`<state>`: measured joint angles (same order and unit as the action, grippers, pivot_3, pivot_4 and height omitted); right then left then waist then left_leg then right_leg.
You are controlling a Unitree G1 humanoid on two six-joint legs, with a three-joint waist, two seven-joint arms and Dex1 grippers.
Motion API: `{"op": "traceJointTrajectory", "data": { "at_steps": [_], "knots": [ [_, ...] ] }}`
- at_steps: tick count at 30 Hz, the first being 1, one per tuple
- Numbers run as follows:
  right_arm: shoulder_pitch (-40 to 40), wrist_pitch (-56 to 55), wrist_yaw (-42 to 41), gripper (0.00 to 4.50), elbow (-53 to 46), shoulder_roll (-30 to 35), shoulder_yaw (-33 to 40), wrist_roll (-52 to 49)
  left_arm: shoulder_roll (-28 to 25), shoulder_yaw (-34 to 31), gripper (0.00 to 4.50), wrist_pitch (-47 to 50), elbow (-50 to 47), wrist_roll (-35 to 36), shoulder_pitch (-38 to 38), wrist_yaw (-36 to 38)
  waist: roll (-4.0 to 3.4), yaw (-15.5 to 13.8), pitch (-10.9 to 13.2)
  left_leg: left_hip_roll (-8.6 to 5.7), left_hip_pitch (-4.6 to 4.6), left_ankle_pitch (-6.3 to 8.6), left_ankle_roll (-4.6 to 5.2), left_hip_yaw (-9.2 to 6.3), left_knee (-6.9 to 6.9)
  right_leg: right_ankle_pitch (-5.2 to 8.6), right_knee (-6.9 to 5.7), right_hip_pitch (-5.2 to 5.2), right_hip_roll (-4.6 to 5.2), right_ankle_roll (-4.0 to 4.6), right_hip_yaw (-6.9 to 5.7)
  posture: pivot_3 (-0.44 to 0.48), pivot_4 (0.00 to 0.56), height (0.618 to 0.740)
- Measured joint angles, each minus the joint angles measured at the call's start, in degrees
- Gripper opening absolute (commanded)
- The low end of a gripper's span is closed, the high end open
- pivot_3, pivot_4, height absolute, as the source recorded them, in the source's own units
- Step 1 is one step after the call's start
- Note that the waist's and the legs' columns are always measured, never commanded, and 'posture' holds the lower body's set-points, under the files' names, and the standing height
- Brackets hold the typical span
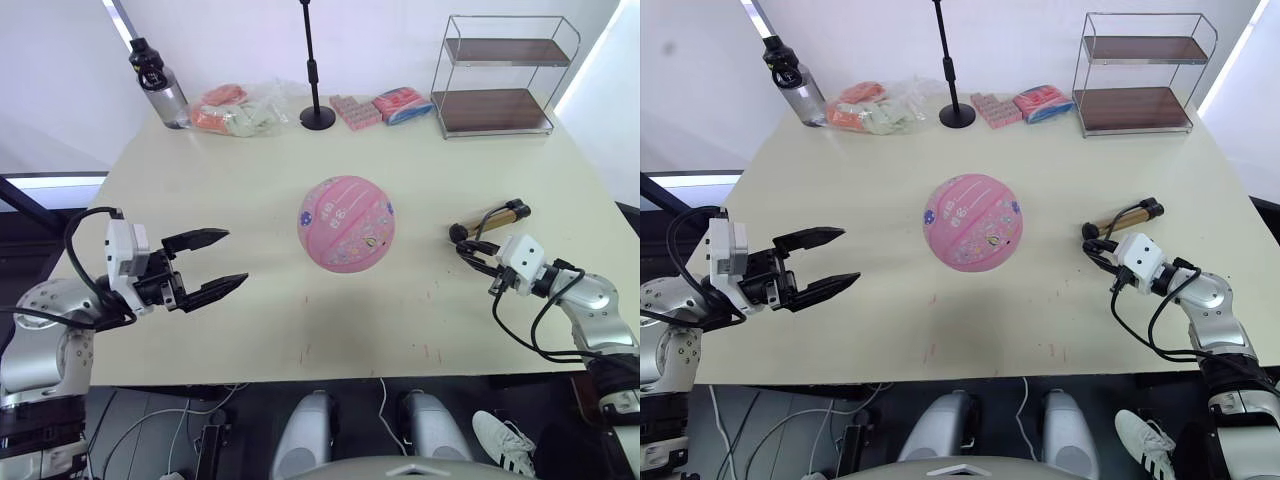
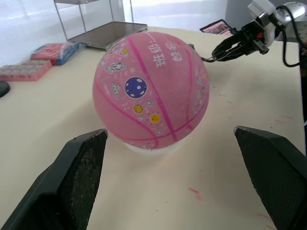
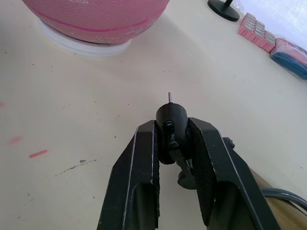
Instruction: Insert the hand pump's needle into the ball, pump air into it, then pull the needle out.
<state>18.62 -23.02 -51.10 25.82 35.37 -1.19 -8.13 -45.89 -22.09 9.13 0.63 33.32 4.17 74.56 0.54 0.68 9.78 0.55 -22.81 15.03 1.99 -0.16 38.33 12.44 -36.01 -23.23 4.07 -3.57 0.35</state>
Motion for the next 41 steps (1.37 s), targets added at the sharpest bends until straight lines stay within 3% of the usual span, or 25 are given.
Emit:
{"op": "traceJointTrajectory", "data": {
  "at_steps": [1,5,6,13,17,22,35,41],
  "knots": [
    [0.0,0.1,-0.1,2.28,0.0,0.0,0.0,-0.2,0.0,0.0,4.50,0.0,0.0,0.0,-0.1,0.0,0.00,0.0,0.0,0.00,0.00,0.00,0.00,0.00,0.00,-0.02,0.00,0.00,0.00,-0.03,0.00,0.000,0.150,0.740],
    [-0.1,0.7,-0.5,4.29,-0.1,0.0,0.9,-1.3,0.0,0.0,4.50,-0.4,0.0,0.0,-0.4,0.0,0.00,0.0,0.0,0.02,0.00,0.00,0.00,0.00,0.00,-0.06,0.00,0.00,-0.01,-0.09,0.00,0.000,0.150,0.740],
    [-0.1,1.0,-0.6,4.41,-0.1,0.0,1.3,-1.5,0.0,0.0,4.50,-0.4,0.0,0.0,-0.5,0.0,0.00,0.0,0.0,0.02,0.00,0.00,0.00,0.00,-0.01,-0.05,-0.01,0.00,-0.01,-0.09,0.00,0.000,0.150,0.740],
    [-3.6,4.6,-1.7,4.41,-2.8,0.4,5.3,-6.4,0.3,0.1,4.50,-1.8,0.2,-0.7,-1.2,-1.5,0.00,0.0,0.0,0.04,0.00,0.00,0.00,0.02,0.00,-0.06,-0.01,0.00,0.00,-0.09,0.01,0.000,0.150,0.740],
    [-11.3,8.2,-7.1,4.41,-7.1,1.5,9.2,-13.4,1.6,-0.2,4.50,-2.2,2.2,-2.5,-2.6,-6.0,-0.01,-0.2,0.0,0.05,0.00,0.01,0.01,-0.01,-0.02,-0.07,-0.01,0.01,0.00,-0.11,0.00,0.000,0.150,0.740],
    [-14.8,10.3,-8.9,4.41,-7.8,1.8,12.6,-16.5,2.5,-0.2,4.50,-2.3,2.4,-3.2,-5.2,-7.7,-0.01,0.2,0.0,0.09,0.12,0.01,0.02,0.14,0.01,-0.03,-0.04,0.01,-0.02,0.08,0.15,0.000,0.150,0.740],
    [-17.1,10.1,-19.8,4.41,-0.1,5.4,18.3,-19.7,5.7,-0.3,4.50,-7.7,4.7,-10.3,-12.8,-17.4,0.01,-0.1,0.0,0.09,0.22,0.01,0.01,0.25,0.04,0.01,-0.19,0.00,-0.01,0.15,0.26,0.000,0.150,0.740],
    [-17.1,9.7,-22.3,4.41,2.2,5.6,19.8,-20.0,6.0,-0.3,4.50,-8.9,4.7,-11.0,-13.9,-18.3,0.02,0.0,0.0,0.10,0.23,0.01,0.01,0.26,0.04,0.01,-0.21,0.00,-0.01,0.15,0.26,0.000,0.150,0.740]
  ]
}}
